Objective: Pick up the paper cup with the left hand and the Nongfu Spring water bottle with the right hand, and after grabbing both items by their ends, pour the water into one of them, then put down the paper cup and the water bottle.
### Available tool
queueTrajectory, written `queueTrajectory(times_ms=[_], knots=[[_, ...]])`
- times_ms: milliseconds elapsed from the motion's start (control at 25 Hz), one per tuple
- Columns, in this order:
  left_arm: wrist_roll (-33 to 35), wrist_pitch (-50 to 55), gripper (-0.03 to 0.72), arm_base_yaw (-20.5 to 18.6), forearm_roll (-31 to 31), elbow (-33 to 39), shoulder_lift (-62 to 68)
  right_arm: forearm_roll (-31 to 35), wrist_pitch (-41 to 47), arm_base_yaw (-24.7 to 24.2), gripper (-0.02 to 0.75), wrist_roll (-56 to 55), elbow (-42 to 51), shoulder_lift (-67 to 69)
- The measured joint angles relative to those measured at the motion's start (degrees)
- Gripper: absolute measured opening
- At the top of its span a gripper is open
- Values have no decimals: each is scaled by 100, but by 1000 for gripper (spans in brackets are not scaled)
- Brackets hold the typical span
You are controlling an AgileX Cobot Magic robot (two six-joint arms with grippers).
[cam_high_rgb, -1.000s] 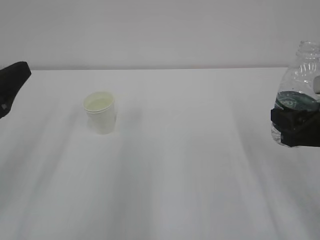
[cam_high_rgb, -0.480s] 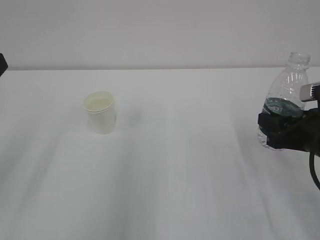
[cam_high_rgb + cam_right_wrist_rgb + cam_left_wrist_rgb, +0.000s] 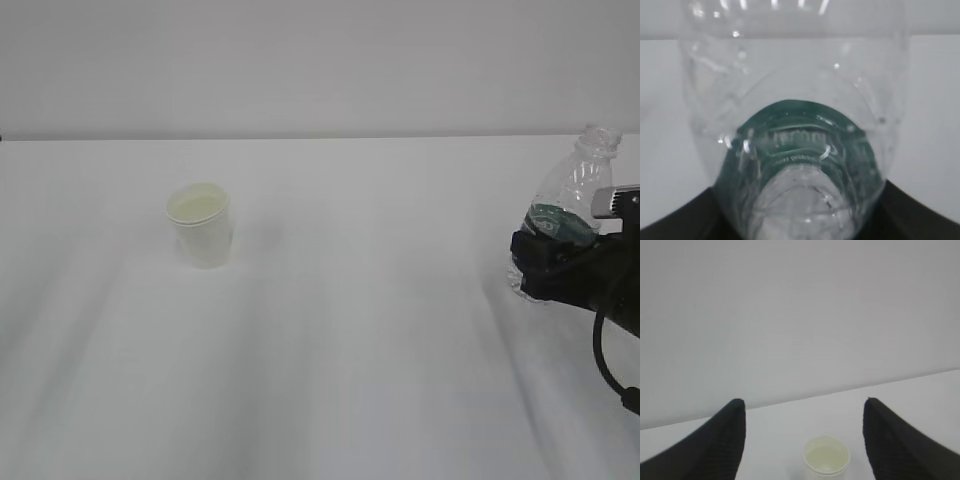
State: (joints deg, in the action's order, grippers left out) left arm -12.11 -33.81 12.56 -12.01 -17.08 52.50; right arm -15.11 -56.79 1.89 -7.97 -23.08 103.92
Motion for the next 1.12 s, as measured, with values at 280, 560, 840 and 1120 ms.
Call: queueTrajectory(times_ms=[280,560,840,1120], knots=[[0,68,524,0,0,0,-9,279,-597,0,420,37,-8,619],[0,77,523,0,0,0,-9,393,-752,0,420,178,-172,1231],[0,90,519,0,-103,0,-9,393,-799,0,420,302,-525,1463],[0,149,513,0,-146,0,-9,393,-821,0,420,316,-777,1598]])
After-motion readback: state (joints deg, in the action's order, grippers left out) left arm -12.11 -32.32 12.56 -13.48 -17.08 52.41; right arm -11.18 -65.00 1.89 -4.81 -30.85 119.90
